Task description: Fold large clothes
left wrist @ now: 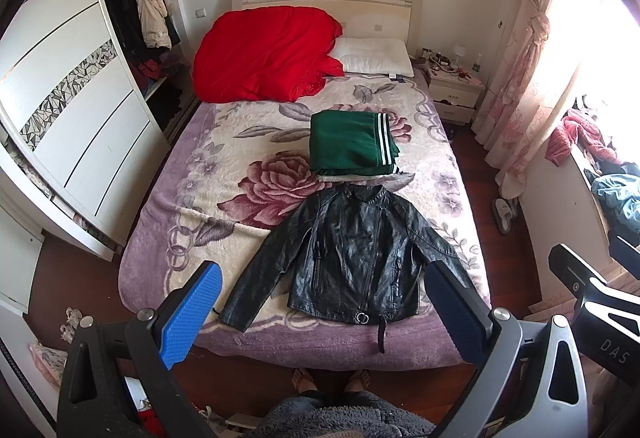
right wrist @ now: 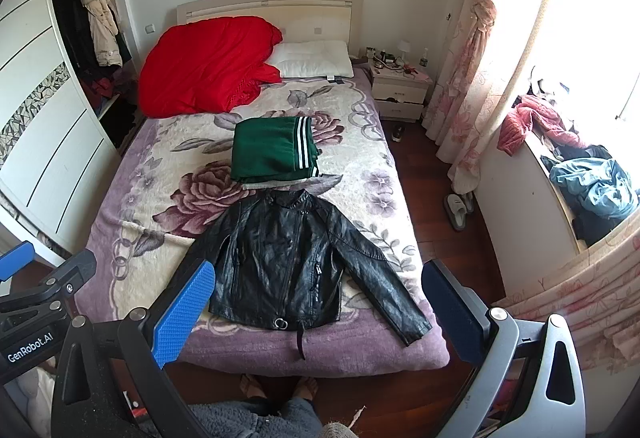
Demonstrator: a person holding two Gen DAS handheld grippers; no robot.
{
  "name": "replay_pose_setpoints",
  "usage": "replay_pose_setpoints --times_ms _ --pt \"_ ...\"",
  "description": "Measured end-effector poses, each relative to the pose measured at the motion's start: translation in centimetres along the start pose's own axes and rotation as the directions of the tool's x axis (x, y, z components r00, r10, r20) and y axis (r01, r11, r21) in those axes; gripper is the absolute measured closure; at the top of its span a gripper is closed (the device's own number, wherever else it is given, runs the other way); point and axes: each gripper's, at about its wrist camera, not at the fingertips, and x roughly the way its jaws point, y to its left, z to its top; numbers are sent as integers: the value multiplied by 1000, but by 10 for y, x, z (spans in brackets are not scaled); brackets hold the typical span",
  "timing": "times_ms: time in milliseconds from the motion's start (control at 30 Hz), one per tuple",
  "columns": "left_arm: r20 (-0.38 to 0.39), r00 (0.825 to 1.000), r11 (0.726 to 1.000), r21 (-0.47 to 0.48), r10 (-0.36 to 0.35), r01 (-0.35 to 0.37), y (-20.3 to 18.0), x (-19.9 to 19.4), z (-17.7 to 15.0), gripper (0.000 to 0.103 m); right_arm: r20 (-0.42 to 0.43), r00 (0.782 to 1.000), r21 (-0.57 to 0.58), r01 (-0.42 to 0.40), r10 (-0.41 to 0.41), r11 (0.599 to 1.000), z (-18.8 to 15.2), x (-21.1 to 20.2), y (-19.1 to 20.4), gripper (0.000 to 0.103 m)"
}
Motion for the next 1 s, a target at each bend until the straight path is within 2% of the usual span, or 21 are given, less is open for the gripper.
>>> replay_pose_setpoints --times_ms 1000 --pt "11 1000 1000 -6 -7 7 -10 -6 12 0 12 1000 2 -2 2 1000 9 -5 2 0"
